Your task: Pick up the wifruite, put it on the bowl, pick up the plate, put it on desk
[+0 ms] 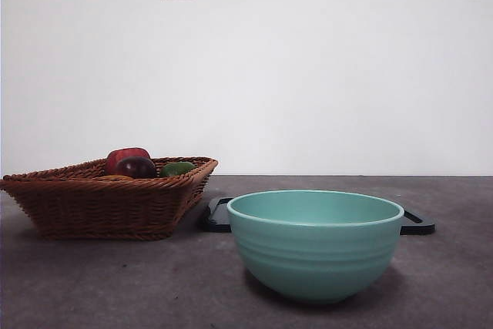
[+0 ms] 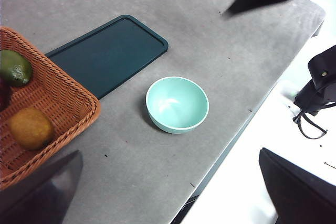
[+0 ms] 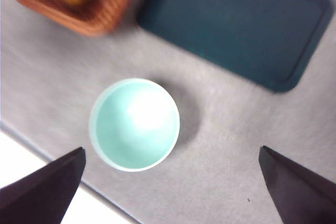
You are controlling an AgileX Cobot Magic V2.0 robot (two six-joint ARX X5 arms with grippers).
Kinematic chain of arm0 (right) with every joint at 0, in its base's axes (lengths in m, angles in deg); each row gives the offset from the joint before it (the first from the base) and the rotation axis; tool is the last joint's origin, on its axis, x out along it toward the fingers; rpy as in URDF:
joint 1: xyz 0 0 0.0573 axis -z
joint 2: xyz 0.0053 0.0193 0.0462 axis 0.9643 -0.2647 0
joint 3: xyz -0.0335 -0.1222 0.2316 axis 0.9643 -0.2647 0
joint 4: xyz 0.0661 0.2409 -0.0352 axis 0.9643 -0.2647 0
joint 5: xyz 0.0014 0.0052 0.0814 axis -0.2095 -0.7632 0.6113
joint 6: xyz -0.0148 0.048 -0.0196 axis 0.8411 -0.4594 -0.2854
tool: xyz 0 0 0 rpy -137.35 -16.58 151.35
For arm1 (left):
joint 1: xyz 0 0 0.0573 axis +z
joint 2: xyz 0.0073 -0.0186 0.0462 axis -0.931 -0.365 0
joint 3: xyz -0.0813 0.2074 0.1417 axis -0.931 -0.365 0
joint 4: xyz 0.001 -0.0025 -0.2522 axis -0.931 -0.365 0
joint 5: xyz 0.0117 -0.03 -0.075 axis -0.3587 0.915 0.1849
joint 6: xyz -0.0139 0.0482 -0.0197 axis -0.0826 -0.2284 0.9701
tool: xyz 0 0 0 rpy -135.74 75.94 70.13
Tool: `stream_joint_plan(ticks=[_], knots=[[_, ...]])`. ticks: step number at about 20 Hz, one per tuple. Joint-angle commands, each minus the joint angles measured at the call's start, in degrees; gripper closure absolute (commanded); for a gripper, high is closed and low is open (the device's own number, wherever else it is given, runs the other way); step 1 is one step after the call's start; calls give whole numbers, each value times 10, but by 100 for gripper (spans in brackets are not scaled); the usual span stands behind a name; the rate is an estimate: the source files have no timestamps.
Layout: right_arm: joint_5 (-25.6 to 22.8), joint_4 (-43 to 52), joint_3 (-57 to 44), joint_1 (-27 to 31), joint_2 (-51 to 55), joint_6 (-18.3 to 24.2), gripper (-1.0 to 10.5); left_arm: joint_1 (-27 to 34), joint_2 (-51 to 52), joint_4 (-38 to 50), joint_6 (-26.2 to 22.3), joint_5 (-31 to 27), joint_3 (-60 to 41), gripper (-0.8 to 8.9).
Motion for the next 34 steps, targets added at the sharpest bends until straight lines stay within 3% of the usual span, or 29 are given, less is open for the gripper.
stream_joint_plan(ticks=[1,9,13,23,24,25,27,28,34], knots=[[-1,-10,15,-5,57,15,322,-4,-2,5,-5,1,5,189],[-8,-72,15,-5,223,12,323,-4,-2,5,-5,1,5,189],[-23,-138,15,-5,263,19,323,-4,-2,5,-5,1,5,189],[-28,-141,15,-5,306,19,324,-4,-2,5,-5,1,5,203],[-28,-141,15,-5,306,19,358,-4,-2,5,-5,1,5,256],[-28,-141,15,-5,306,18,466,-4,-2,5,-5,1,5,353],[-28,-141,15,-5,306,18,847,-4,-2,5,-5,1,5,652],[-29,-140,15,-5,306,19,943,-4,-2,5,-5,1,5,809],[-29,-136,15,-5,306,19,939,-4,-2,4,-3,1,5,804]])
